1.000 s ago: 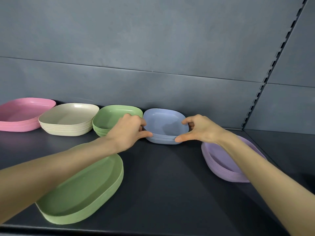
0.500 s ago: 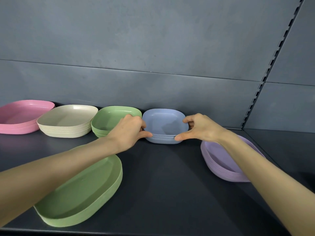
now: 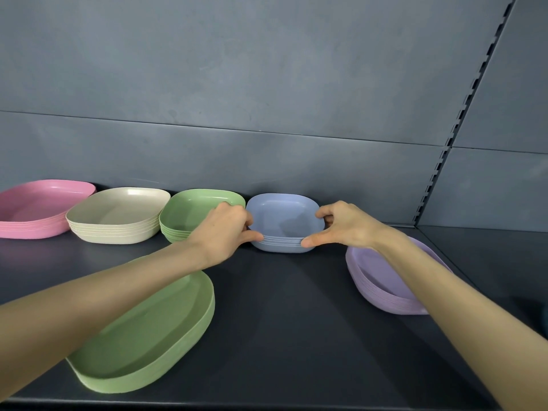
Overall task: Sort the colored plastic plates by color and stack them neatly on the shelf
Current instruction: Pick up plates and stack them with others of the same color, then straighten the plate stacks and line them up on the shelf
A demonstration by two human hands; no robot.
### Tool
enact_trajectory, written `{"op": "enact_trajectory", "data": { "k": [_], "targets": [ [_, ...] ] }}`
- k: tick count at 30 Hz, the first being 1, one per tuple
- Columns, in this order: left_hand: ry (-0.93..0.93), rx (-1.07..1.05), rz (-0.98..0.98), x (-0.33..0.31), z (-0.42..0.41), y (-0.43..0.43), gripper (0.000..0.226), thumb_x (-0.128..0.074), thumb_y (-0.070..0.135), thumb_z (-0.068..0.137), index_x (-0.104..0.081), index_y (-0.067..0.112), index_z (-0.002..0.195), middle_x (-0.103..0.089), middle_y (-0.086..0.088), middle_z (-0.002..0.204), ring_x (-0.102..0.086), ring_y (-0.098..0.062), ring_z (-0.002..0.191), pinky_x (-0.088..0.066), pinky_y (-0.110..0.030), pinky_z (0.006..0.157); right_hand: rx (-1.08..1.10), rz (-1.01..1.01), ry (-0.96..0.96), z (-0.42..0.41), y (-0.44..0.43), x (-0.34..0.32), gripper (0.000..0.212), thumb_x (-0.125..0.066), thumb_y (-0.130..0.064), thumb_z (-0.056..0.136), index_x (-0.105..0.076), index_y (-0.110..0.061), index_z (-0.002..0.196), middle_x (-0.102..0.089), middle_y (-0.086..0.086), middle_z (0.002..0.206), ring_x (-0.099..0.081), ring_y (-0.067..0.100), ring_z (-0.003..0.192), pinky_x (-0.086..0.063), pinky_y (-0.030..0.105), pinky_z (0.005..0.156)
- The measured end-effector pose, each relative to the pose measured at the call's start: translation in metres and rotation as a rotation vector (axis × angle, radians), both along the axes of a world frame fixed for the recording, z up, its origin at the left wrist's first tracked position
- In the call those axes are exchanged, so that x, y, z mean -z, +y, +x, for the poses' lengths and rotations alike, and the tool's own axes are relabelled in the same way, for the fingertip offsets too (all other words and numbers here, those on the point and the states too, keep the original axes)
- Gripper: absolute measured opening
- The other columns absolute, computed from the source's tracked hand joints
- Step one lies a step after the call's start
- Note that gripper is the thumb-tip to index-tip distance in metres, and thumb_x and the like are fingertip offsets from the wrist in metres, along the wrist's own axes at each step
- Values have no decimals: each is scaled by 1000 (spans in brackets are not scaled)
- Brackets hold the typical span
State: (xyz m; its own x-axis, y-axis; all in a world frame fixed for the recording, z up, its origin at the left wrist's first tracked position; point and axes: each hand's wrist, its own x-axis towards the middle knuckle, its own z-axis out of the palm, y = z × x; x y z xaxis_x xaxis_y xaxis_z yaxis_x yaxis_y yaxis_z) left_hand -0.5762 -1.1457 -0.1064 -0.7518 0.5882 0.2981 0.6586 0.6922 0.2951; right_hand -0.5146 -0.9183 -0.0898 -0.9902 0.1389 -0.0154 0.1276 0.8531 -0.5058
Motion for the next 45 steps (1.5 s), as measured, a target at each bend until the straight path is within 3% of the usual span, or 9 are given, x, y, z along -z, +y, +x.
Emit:
{"op": "enact_trajectory", "data": {
  "k": [4, 7, 10, 14, 17, 22, 31, 40, 45],
  "targets": [
    [-16, -5, -40, -4, 3, 2, 39, -65, 32, 87, -58, -5, 78, -68, -17, 75, -50, -29, 62, -50, -39, 70, -6, 8, -9, 2, -2, -1, 92, -82, -46, 64, -42, -11, 139, -45, 0, 142, -42, 17, 131, -35, 29, 107],
    [43, 2, -127, -11, 7, 2, 32, -62, 31, 89, -63, 5, 106, -68, -9, 99, -59, -27, 91, -47, -35, 83, -7, 29, 10, 6, -3, -3, 85, -81, -45, 66, -45, -15, 136, -46, -1, 140, -42, 16, 130, -36, 31, 107],
    [114, -2, -206, -19, 11, 2, 31, -58, 31, 90, -59, 14, 115, -65, -4, 107, -56, -26, 100, -46, -35, 84, -4, 69, 34, 14, -4, -7, 75, -80, -42, 69, -50, -16, 132, -49, -3, 135, -44, 16, 127, -38, 32, 106],
    [190, 8, -187, -37, 23, 8, 28, -56, 30, 90, -59, 19, 116, -60, -2, 115, -55, -27, 104, -43, -32, 83, -6, 175, 129, 31, -1, -22, 61, -74, -36, 78, -51, -14, 130, -49, 3, 135, -43, 20, 126, -37, 27, 97],
    [192, 62, -174, -50, 40, 18, 31, -55, 32, 91, -57, 20, 120, -55, -2, 121, -53, -25, 109, -41, -32, 86, -2, 271, 163, 51, 4, -33, 57, -68, -31, 84, -48, -12, 133, -43, 7, 139, -38, 23, 129, -33, 29, 99],
    [234, 97, -148, -65, 76, 40, 34, -54, 38, 91, -54, 25, 123, -51, 1, 123, -50, -24, 110, -43, -35, 88, 27, 324, 250, 95, 23, -45, 48, -65, -33, 86, -51, -14, 129, -46, 6, 128, -45, 25, 117, -40, 34, 94],
    [97, 110, 106, -25, 154, 76, 37, -63, 39, 86, -60, 22, 119, -58, 2, 117, -55, -19, 108, -44, -35, 91, -78, 229, 314, 181, 76, -18, 42, -65, -34, 86, -57, -16, 123, -51, -3, 128, -47, 17, 118, -40, 34, 100],
    [95, 37, 169, 22, 176, 101, 47, -69, 35, 82, -59, 15, 123, -60, -1, 124, -52, -22, 115, -42, -36, 97, -139, 188, 379, 193, 93, 25, 41, -66, -31, 86, -59, -17, 124, -56, 1, 130, -52, 19, 113, -39, 29, 97],
    [134, 73, 246, 37, 168, 115, 30, -74, 28, 79, -70, 12, 104, -69, -3, 101, -59, -23, 98, -46, -32, 86, -121, 179, 456, 185, 96, 39, 28, -67, -27, 85, -68, -14, 110, -66, 1, 112, -52, 17, 107, -41, 27, 87]
  ]
}}
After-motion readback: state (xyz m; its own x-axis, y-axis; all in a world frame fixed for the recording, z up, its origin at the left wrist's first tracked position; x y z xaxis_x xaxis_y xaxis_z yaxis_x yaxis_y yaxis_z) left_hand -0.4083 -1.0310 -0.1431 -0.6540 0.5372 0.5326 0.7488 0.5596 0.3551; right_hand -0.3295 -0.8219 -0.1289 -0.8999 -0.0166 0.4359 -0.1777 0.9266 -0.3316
